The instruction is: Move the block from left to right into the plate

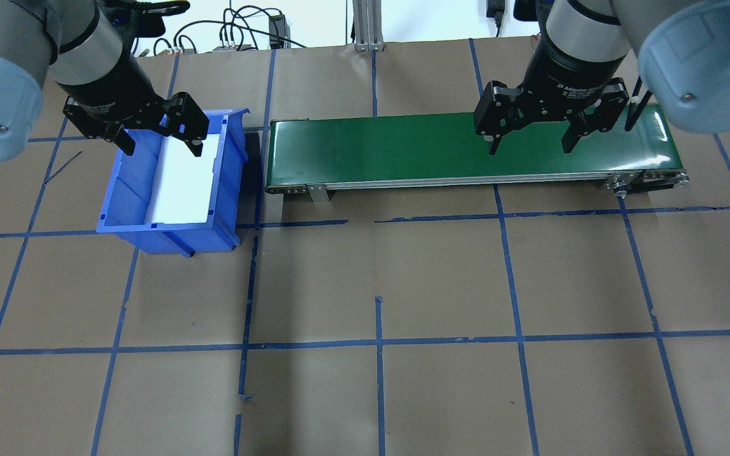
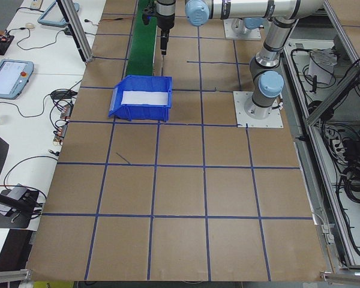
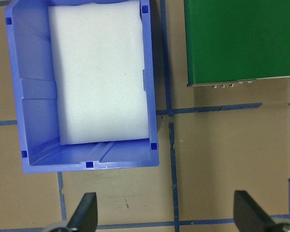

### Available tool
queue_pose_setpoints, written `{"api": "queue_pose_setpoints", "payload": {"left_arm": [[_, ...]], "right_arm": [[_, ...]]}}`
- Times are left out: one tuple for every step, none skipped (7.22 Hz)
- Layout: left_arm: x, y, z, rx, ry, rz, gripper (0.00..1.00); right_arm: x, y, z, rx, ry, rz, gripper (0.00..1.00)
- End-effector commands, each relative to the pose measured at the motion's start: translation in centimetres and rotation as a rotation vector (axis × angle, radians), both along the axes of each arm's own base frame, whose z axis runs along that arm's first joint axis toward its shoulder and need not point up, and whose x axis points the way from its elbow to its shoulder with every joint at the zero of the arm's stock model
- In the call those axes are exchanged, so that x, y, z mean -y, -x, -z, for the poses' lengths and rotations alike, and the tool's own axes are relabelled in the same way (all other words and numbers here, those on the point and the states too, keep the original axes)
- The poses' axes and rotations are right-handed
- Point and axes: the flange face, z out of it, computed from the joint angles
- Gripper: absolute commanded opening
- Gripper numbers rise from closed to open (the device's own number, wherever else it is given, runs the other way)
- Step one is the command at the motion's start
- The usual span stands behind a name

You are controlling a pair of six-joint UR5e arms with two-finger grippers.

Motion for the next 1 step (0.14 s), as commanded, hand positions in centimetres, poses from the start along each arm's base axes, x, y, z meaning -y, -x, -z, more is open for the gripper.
{"api": "queue_pose_setpoints", "payload": {"left_arm": [[-0.15, 0.18, -0.04, 0.000, 0.001, 0.004, 1.00]], "right_arm": [[0.01, -0.10, 0.07, 0.000, -0.001, -0.012, 0.99]]}}
